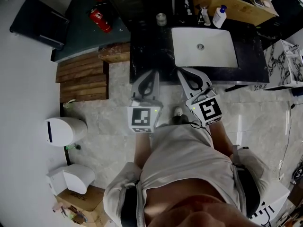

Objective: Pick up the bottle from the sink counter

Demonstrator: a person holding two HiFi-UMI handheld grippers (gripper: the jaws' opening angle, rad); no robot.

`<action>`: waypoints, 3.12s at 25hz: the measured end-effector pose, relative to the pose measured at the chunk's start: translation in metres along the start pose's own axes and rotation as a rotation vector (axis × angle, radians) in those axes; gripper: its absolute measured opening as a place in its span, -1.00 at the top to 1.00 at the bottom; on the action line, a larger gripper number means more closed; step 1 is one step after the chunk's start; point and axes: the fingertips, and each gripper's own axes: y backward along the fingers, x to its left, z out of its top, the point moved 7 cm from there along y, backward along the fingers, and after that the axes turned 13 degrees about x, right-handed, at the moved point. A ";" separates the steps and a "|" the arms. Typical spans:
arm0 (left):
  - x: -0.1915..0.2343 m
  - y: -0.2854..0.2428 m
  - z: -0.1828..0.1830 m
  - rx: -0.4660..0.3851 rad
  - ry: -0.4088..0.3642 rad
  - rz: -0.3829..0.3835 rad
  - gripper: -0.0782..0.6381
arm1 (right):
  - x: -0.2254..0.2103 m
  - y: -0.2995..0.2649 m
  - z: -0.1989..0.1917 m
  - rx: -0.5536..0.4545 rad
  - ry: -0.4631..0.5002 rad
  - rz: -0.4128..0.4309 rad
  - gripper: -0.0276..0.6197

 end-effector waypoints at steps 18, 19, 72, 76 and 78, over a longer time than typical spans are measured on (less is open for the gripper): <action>0.002 -0.043 0.017 -0.012 -0.016 0.017 0.78 | -0.041 -0.024 0.001 -0.018 -0.001 0.015 0.94; 0.003 -0.046 0.018 -0.014 -0.017 0.014 0.78 | -0.043 -0.026 0.001 -0.017 -0.001 0.013 0.94; 0.162 -0.228 0.018 0.077 -0.019 -0.245 0.78 | -0.102 -0.217 0.010 0.164 -0.097 -0.194 0.94; 0.164 -0.236 0.013 0.092 -0.015 -0.243 0.78 | -0.106 -0.223 0.003 0.172 -0.110 -0.187 0.94; 0.165 -0.240 0.009 0.101 -0.011 -0.241 0.78 | -0.108 -0.227 -0.001 0.178 -0.112 -0.180 0.94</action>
